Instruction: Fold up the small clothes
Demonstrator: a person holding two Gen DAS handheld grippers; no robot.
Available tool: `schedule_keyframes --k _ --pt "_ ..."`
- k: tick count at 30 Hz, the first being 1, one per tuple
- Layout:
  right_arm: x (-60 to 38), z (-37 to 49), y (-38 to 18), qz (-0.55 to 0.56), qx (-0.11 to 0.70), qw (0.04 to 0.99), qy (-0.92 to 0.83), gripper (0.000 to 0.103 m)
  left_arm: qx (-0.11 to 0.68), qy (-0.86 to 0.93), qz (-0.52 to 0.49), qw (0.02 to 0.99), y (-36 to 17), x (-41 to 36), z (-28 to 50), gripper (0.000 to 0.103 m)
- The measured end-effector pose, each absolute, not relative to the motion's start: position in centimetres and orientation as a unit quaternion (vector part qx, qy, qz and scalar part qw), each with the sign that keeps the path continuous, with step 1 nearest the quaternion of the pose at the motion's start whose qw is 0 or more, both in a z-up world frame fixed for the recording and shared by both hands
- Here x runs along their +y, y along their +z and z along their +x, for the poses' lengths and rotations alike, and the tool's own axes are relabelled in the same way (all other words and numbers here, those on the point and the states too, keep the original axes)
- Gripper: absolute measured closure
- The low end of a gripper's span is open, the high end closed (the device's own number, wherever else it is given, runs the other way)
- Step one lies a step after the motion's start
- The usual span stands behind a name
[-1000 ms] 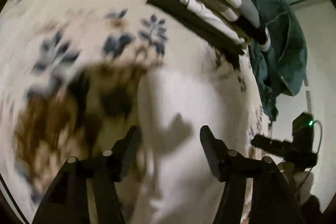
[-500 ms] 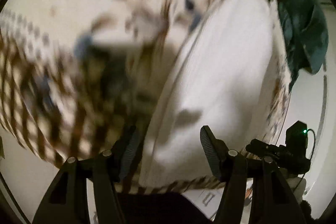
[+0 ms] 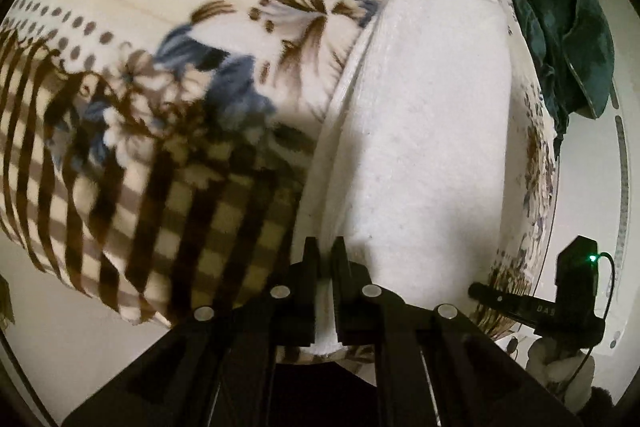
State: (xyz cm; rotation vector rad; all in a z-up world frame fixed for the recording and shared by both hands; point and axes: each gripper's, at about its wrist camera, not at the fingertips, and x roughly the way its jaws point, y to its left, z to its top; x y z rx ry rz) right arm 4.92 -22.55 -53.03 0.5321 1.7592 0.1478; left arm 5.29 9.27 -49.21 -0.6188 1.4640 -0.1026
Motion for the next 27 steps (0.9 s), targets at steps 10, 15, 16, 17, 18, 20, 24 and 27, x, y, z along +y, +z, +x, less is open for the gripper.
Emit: schedule_keyframes --k 10,15,16,17,18,20,24,27 --pt "-22.7 5.1 -57.0 0.283 0.776 0.561 0.055 0.046 0.667 -0.057 -0.316 0.673 -51.8 9.4 5.0 0.063" --pt "-23.3 4.4 -57.6 0.293 0.761 0.573 0.081 0.046 0.652 -0.066 -0.375 0.656 -53.8 10.2 4.7 0.039" --pt "-23.6 4.3 -57.9 0.295 0.759 0.573 0.088 0.046 0.649 -0.073 -0.389 0.650 -54.3 10.1 4.9 0.036" --pt "-23.9 4.2 -58.2 0.299 0.758 0.572 0.093 0.046 0.648 -0.080 -0.402 0.642 -54.9 9.9 5.0 0.035" --pt "-24.1 4.2 -58.4 0.308 0.755 0.571 0.099 0.045 0.645 -0.089 -0.415 0.635 -55.3 9.5 5.2 0.035" --pt "-24.8 4.4 -58.7 0.338 0.744 0.565 0.115 0.043 0.642 -0.104 -0.425 0.630 -55.6 8.8 5.6 0.030" --pt "-24.9 4.2 -59.6 0.386 0.728 0.550 0.139 0.043 0.639 -0.121 -0.410 0.640 -55.0 7.7 5.8 0.031" --pt "-25.0 3.8 -59.2 0.383 0.724 0.556 0.144 0.082 0.642 -0.133 -0.396 0.642 -54.0 7.1 5.5 0.092"
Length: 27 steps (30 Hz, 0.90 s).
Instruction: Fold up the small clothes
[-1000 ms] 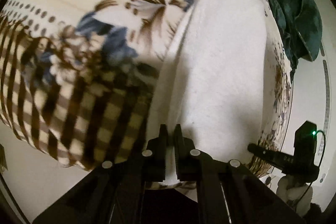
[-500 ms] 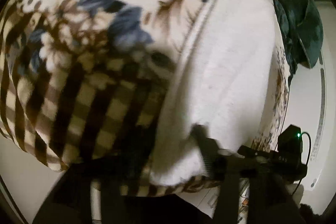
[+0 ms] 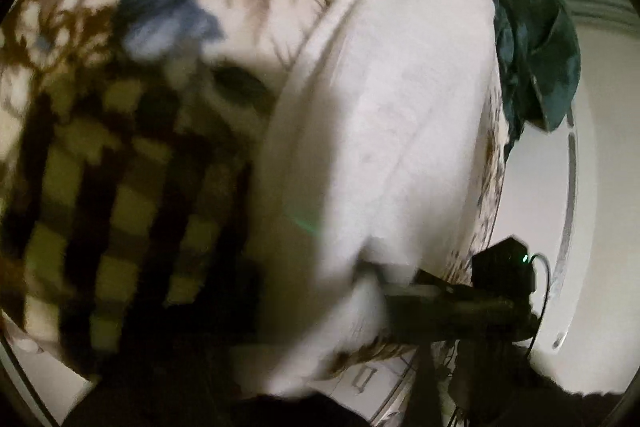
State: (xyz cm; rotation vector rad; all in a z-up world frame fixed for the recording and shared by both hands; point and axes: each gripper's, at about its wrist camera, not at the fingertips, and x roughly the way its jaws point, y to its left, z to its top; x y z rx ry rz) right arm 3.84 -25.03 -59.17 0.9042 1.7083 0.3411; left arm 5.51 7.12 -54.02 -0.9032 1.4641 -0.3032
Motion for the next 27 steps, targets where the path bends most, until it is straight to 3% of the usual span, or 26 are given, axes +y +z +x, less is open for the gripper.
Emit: schedule_keyframes --k 4,13,20,25,27 --pt "-25.3 3.4 -57.0 0.387 0.709 0.571 0.149 0.087 0.628 -0.138 -0.397 0.655 -51.3 6.8 5.3 0.093" --pt "-26.6 8.1 -46.0 0.396 0.637 0.635 0.186 0.088 0.554 -0.171 -0.423 0.696 -41.6 7.6 10.6 0.093" --pt "-27.8 20.5 -38.8 0.382 0.564 0.707 0.192 0.088 0.496 -0.208 -0.444 0.717 -37.5 7.9 24.2 0.093" --pt "-26.9 34.0 -37.5 0.368 0.535 0.741 0.172 0.088 0.485 -0.199 -0.461 0.716 -39.0 9.0 35.6 0.092" --pt "-26.6 39.5 -38.5 0.354 0.539 0.748 0.158 0.088 0.495 -0.190 -0.477 0.701 -41.2 9.5 41.3 0.085"
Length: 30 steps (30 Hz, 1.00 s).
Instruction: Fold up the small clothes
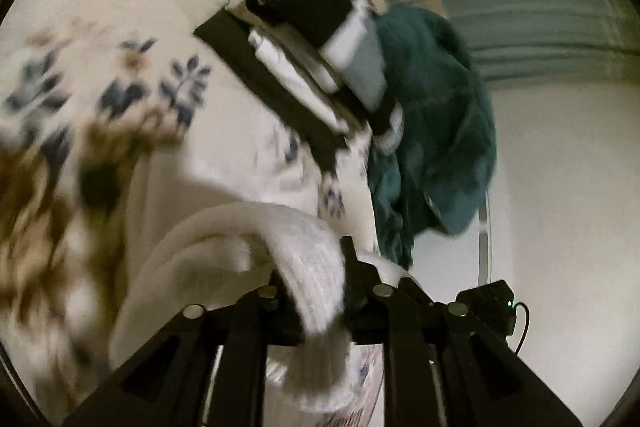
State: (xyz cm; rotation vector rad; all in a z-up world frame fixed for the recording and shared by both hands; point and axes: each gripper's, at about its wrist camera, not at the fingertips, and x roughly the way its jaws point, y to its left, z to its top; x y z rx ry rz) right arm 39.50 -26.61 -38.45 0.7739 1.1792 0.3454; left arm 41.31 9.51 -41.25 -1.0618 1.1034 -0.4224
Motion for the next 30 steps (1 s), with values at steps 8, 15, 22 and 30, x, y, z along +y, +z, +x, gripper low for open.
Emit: schedule_keyframes --k 8,15,22,30 --pt "-27.1 48.3 -41.9 0.340 0.564 0.743 0.119 0.040 0.494 -0.143 -0.470 0.717 -43.4 13.7 45.9 0.037" --pt "-27.1 48.3 -48.6 0.286 0.620 0.727 0.074 0.040 0.595 -0.143 -0.304 0.731 -48.6 9.1 47.4 0.039" --pt "-26.1 49.4 -47.6 0.231 0.589 0.773 0.051 0.097 0.572 -0.122 -0.248 0.772 -48.0 9.0 48.2 0.096" --pt "-26.4 51.4 -49.1 0.231 0.626 0.744 0.029 0.097 0.598 -0.128 -0.286 0.737 -49.8 10.8 48.6 0.092"
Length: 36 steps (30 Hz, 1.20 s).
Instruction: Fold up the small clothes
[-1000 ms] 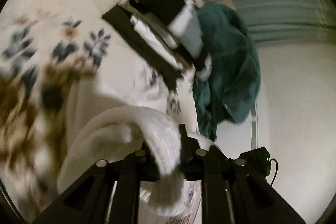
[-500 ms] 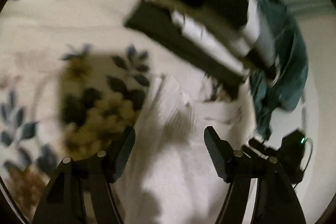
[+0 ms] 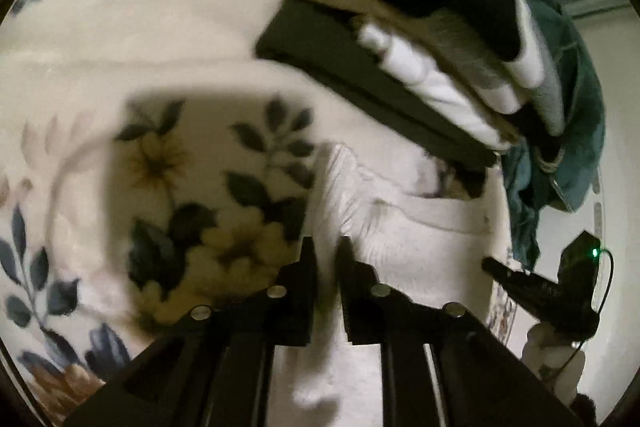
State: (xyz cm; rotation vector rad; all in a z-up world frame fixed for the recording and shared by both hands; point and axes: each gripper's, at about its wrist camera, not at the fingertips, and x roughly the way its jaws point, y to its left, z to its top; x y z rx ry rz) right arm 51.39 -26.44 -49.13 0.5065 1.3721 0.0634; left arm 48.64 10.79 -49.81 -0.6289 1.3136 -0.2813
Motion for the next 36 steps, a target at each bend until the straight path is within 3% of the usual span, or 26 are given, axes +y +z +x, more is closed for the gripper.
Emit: schedule_keyframes --k 1,2,3,4,5,8,9,10,14,15,17,18,19,20,21,24,27,30,31,32,33,34,36 --pt "-26.3 51.6 -48.8 0.231 0.626 0.744 0.034 0.092 0.601 -0.125 -0.271 0.741 -49.0 10.6 48.6 0.085" --pt "-26.2 51.8 -48.0 0.221 0.624 0.748 0.038 0.081 0.598 -0.121 -0.255 0.750 -48.1 10.5 48.5 0.074" --pt "-25.9 52.0 -47.1 0.205 0.616 0.759 0.043 0.072 0.590 -0.133 -0.249 0.756 -47.4 10.4 48.4 0.071" --pt "-25.6 52.1 -46.8 0.194 0.613 0.764 0.046 0.055 0.583 -0.142 -0.244 0.762 -46.8 10.2 48.4 0.066" --pt "-25.1 52.3 -46.6 0.175 0.616 0.767 0.054 0.052 0.585 -0.149 -0.229 0.763 -46.6 9.5 48.4 0.066" --pt "-23.6 52.7 -48.7 0.142 0.667 0.728 0.069 0.054 0.604 -0.148 -0.194 0.759 -47.6 7.9 48.5 0.069" --pt "-23.4 52.4 -49.4 0.141 0.676 0.720 0.070 0.062 0.610 -0.147 -0.195 0.754 -48.0 7.8 48.4 0.069" --pt "-23.3 52.3 -49.5 0.141 0.673 0.723 0.067 0.097 0.615 -0.148 -0.199 0.748 -48.2 7.8 48.1 0.068" --pt "-25.2 50.7 -48.6 0.186 0.646 0.739 0.052 0.095 0.607 -0.138 -0.238 0.746 -47.2 9.8 45.7 0.066" --pt "-25.4 50.4 -48.3 0.197 0.644 0.737 0.055 0.090 0.604 -0.138 -0.247 0.745 -47.0 10.3 45.0 0.066" --pt "-26.0 49.3 -48.6 0.218 0.658 0.718 0.061 0.052 0.609 -0.139 -0.261 0.736 -47.5 10.9 43.3 0.066" --pt "-26.0 48.6 -49.2 0.231 0.665 0.707 0.066 0.049 0.613 -0.141 -0.264 0.731 -48.1 10.6 42.8 0.067" --pt "-25.9 48.0 -49.9 0.237 0.675 0.695 0.073 0.049 0.614 -0.141 -0.264 0.731 -48.7 9.9 42.5 0.073" --pt "-25.7 47.5 -50.5 0.236 0.681 0.690 0.074 0.067 0.613 -0.137 -0.263 0.733 -49.1 9.5 42.1 0.099" --pt "-25.7 46.8 -50.7 0.227 0.678 0.696 0.065 0.087 0.608 -0.130 -0.270 0.735 -49.3 9.6 41.6 0.098" --pt "-26.4 46.1 -50.0 0.228 0.654 0.721 0.026 0.096 0.587 -0.096 -0.264 0.759 -48.5 10.9 40.9 0.099" --pt "-27.1 46.2 -50.0 0.235 0.657 0.716 0.022 0.096 0.591 -0.093 -0.298 0.744 -49.3 12.2 40.9 0.099" --pt "-25.5 47.1 -49.1 0.181 0.667 0.722 0.037 0.091 0.600 -0.127 -0.271 0.742 -48.0 10.9 42.1 0.095" --pt "-24.8 47.4 -48.7 0.168 0.662 0.729 0.044 0.082 0.598 -0.133 -0.264 0.745 -47.6 10.6 42.4 0.089" --pt "-24.5 47.7 -48.0 0.157 0.655 0.738 0.050 0.069 0.595 -0.142 -0.254 0.749 -47.0 10.1 43.1 0.075" --pt "-24.2 48.1 -47.5 0.149 0.647 0.746 0.051 0.063 0.588 -0.148 -0.241 0.758 -46.5 9.7 44.0 0.068" --pt "-24.0 48.7 -46.9 0.142 0.635 0.758 0.055 0.060 0.581 -0.153 -0.228 0.767 -46.2 9.0 44.9 0.058" --pt "-23.3 49.9 -47.1 0.135 0.635 0.759 0.059 0.060 0.577 -0.161 -0.203 0.774 -46.6 7.7 47.1 0.057"
